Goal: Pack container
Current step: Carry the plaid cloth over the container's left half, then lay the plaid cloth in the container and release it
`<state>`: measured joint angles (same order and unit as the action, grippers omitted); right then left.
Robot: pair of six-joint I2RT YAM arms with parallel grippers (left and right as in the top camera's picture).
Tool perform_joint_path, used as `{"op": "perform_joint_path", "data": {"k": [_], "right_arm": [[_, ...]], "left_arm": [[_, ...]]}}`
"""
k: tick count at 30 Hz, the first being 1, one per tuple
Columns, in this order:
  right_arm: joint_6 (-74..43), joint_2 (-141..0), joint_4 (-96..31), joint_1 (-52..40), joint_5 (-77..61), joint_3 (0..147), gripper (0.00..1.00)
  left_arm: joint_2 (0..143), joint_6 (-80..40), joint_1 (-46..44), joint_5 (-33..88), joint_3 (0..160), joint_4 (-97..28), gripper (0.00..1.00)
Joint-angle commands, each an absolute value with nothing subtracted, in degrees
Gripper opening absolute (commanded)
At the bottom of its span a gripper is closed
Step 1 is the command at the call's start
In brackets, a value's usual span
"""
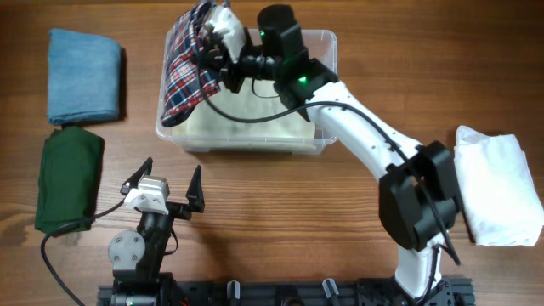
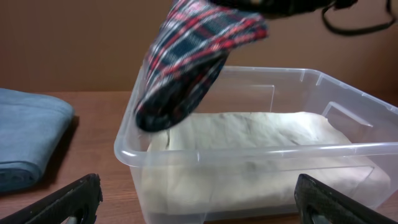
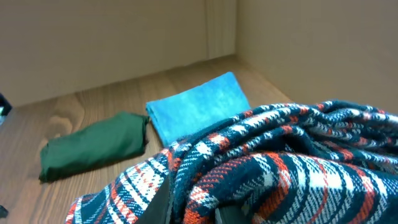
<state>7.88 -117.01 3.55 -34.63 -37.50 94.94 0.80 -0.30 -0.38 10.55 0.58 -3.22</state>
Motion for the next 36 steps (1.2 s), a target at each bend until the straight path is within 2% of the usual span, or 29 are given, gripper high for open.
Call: {"op": "perform_joint_path", "data": {"k": [1, 11, 12, 13, 16, 18, 21, 27, 31, 34, 35, 36], "right_arm": [[11.75, -119.66, 5.08, -35.62, -39.46, 96.01, 0.04], [11.86, -123.37, 1.50, -35.62, -37.28, 95.98, 0.05], [11.84, -123.37, 0.56, -35.59, -37.26, 95.98, 0.29], [11.84, -123.37, -0.19, -35.59, -37.26, 95.98, 0.48], [11.68, -123.33, -2.94, -35.48, -37.26, 95.98, 0.56], [9.17, -122.65, -5.52, -34.50, -37.06, 96.01, 0.66], [6.02, -120.64, -9.82, -32.49, -37.08, 96.01, 0.70], [6.09, -109.71, -24.93, -26.50, -34.63, 96.01, 0.91], [8.93, -104.05, -26.87, -25.36, -34.70, 96.01, 0.99], [8.99, -103.53, -26.41, -25.58, -36.14, 95.98, 0.99], [9.02, -103.83, -26.20, -25.58, -37.17, 95.98, 0.88], [9.02, -104.05, -26.20, -25.58, -37.30, 95.98, 0.83]], "left_arm": [[0.38, -0.43, -0.64, 10.20, 0.32, -3.44, 1.00], [0.38, -0.43, -0.64, 10.20, 0.32, -3.44, 1.00], [0.38, -0.43, -0.64, 10.20, 0.32, -3.44, 1.00], [0.38, -0.43, -0.64, 10.22, 0.32, -3.44, 1.00], [0.38, -0.43, -0.64, 10.22, 0.32, -3.44, 1.00], [0.38, -0.43, -0.64, 10.22, 0.32, -3.46, 1.00], [0.38, -0.43, -0.64, 10.20, 0.32, -3.44, 1.00], [0.38, -0.43, -0.64, 10.20, 0.32, -3.44, 1.00], [0.38, -0.43, -0.64, 10.20, 0.32, -3.44, 1.00], [0.38, -0.43, -0.64, 10.20, 0.32, -3.44, 1.00], [0.38, -0.43, -0.64, 10.20, 0.32, -3.44, 1.00], [0.38, -0.40, -0.64, 10.20, 0.32, -3.44, 1.00]]}}
